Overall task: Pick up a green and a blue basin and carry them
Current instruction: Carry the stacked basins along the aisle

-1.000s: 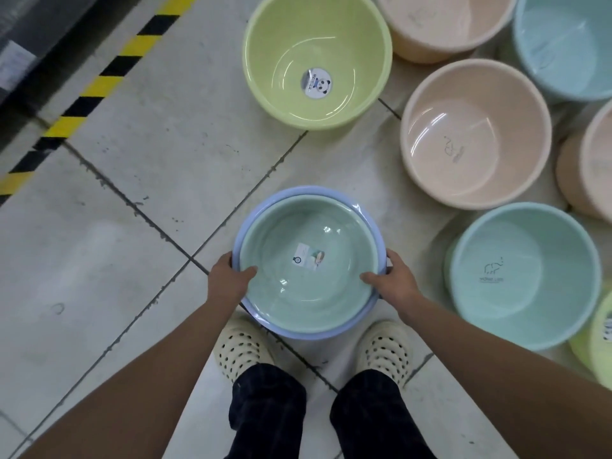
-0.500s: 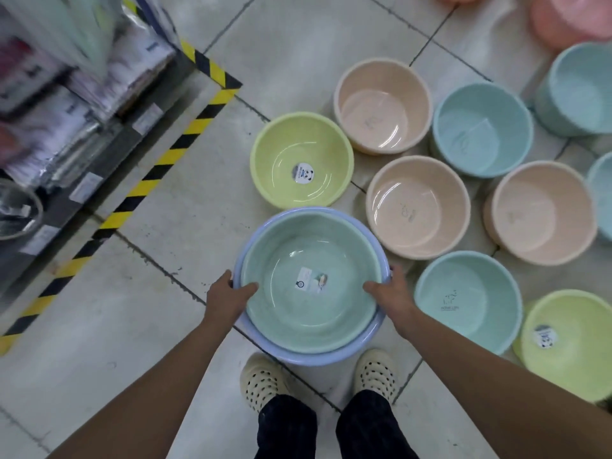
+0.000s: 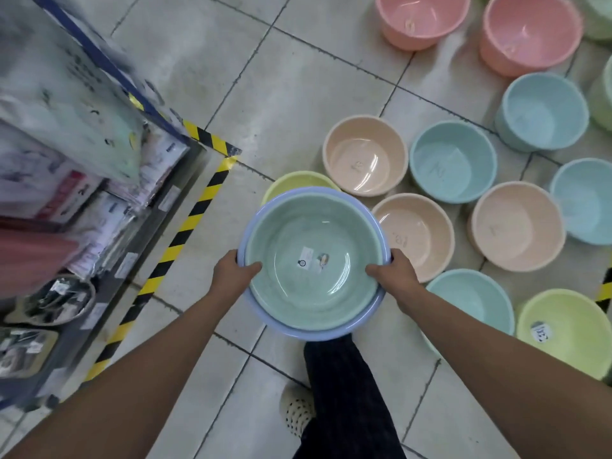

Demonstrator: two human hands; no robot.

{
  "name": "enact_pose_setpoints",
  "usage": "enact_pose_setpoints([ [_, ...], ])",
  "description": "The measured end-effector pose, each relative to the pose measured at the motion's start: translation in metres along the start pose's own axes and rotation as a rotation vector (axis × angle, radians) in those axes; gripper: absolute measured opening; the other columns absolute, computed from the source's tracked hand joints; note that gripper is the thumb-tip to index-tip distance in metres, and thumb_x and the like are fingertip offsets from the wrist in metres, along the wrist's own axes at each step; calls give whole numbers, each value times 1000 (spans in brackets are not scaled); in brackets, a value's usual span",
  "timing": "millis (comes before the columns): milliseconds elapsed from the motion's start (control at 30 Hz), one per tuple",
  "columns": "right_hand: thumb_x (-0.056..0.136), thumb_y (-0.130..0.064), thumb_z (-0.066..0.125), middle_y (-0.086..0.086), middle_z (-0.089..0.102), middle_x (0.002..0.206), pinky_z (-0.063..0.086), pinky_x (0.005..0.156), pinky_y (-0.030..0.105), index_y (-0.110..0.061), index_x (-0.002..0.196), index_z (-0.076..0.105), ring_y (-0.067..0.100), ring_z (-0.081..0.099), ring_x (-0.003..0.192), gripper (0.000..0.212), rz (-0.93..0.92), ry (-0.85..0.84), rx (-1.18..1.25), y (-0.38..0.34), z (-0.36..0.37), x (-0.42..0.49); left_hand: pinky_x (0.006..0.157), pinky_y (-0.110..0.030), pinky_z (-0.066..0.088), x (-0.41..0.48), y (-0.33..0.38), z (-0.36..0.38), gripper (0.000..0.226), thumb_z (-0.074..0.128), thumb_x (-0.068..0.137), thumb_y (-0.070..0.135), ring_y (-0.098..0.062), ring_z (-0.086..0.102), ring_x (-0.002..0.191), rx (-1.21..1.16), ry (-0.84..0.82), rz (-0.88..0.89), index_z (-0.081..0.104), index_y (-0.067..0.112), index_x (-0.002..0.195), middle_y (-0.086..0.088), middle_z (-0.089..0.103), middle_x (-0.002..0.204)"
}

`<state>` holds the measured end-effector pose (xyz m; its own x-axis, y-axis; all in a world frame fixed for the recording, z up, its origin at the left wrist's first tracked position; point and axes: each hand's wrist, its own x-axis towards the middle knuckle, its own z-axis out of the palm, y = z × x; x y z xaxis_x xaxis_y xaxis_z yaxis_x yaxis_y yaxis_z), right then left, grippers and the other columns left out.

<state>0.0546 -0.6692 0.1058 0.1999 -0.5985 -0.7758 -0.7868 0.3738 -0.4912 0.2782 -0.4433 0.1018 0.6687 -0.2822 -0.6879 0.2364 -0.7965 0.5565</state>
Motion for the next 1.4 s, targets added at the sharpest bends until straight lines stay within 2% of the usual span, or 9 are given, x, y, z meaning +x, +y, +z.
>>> enact_pose_setpoints([
  [200,75,-17,74,6,66,108,54,90,45,-15,114,58,27,64,100,43,24,-6,0,-41,1,59,74,-37,51,70,50,6,26,75,85,17,-32,66,94,113,1,-2,66,7,107,-9,67,99],
  [333,77,-17,75,6,65,111,54,90,43,-12,122,57,28,63,102,48,58,4,-12,-53,11,96,78,-41,54,112,65,17,30,74,83,19,-33,65,94,174,27,-15,66,6,108,-12,69,101],
  [433,79,-19,76,7,65,109,53,88,41,-11,118,59,27,63,100,43,70,1,-46,-55,21,118,77,-40,53,140,71,24,30,73,81,18,-34,64,93,198,52,-46,65,5,108,-12,68,100],
  [633,81,-22,76,8,65,107,53,88,43,-10,115,60,28,62,98,40,112,24,-44,-50,49,146,70,-35,46,188,71,30,17,71,83,14,-30,62,85,200,16,-67,63,9,97,-4,63,84],
  [733,81,-22,75,9,67,107,52,93,46,-10,116,61,30,63,100,40,146,65,-22,-43,66,161,74,-39,52,213,65,37,14,71,83,14,-31,63,87,210,-9,-59,64,12,95,-6,66,87],
  [967,80,-14,73,1,66,97,52,91,41,-21,104,62,26,63,95,27,218,188,154,-15,109,200,84,-46,56,273,33,60,22,73,80,16,-32,66,92,272,-58,8,67,13,101,-8,71,95],
  [1100,78,-16,74,-4,67,88,53,84,37,-19,105,65,24,65,89,28,243,235,209,5,135,217,84,-46,56,301,15,70,29,73,80,17,-33,66,92,325,-71,46,67,8,107,-13,72,100],
  [1233,79,-18,73,-12,65,82,54,84,38,-27,98,63,22,65,87,23,247,280,252,21,159,231,84,-47,56,322,5,77,24,73,78,16,-33,66,91,349,-97,64,65,15,101,-9,70,95],
  [1400,83,-14,67,-8,65,85,44,68,25,-31,102,61,16,60,81,26,235,281,294,34,178,242,82,-41,55,343,-6,83,36,72,80,15,-29,65,92,366,-136,97,67,15,116,-6,70,101],
])
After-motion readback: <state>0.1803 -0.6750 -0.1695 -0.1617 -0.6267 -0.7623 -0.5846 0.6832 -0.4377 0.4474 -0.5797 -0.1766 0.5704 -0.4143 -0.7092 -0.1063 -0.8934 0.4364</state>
